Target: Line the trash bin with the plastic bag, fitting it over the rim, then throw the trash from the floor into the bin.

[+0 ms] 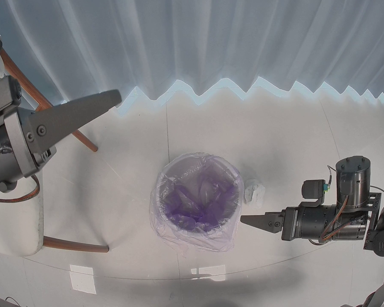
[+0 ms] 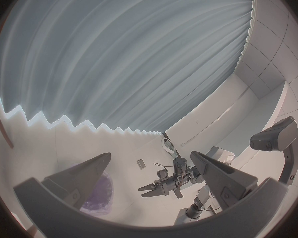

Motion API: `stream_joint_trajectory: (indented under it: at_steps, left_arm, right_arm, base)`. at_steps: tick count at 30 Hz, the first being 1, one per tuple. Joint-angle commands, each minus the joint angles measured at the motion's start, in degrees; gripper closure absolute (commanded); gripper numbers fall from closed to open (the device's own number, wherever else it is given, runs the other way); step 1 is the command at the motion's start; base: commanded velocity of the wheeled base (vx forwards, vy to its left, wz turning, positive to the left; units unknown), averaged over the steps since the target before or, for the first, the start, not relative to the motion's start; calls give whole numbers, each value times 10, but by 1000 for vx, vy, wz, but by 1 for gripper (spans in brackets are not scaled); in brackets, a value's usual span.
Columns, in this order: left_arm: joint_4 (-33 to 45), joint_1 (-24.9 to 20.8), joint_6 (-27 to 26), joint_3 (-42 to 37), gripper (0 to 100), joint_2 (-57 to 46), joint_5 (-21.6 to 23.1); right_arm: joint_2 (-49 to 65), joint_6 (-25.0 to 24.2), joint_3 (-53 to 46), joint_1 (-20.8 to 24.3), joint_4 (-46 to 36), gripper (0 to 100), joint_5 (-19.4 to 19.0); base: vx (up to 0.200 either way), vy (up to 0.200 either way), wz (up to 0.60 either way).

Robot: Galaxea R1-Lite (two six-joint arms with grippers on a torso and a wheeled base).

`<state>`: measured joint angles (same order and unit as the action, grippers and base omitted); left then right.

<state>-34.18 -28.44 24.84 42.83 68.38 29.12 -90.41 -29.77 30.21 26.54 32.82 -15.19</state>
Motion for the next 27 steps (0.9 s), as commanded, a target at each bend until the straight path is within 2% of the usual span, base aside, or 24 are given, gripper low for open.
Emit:
stream_joint_trajectory:
  at_steps: [1,3,8,10,18,23,27]
  left_arm:
    - [1,-1,0,-1,0,11,1]
    - [1,-1,0,-1,0,11,5]
    - [1,-1,0,-1,0,10,8]
    - [1,-1,0,-1,0,10,8]
    - [21,-8,0,-16,0,6,5]
    - [55,-14,0,-58,0,47,6]
    - [54,-14,-2,-99,0,132,8]
  right_arm:
    - [-12,1,-2,5,0,0,0]
    - [-22,4,-2,2,2,0,2]
    - [-54,3,-2,5,60,0,53]
    - [-60,2,-5,7,77,0,58]
    - [-115,2,-37,13,229,0,75]
    - [-101,2,-36,11,264,0,90]
    - [-57,-6,-34,9,260,0,90]
  base:
    - [-200,0,0]
    - [-200,0,0]
    - [-200,0,0]
    - [-200,0,0]
    - [0,0,0]
    - [0,0,0]
    - [0,0,0]
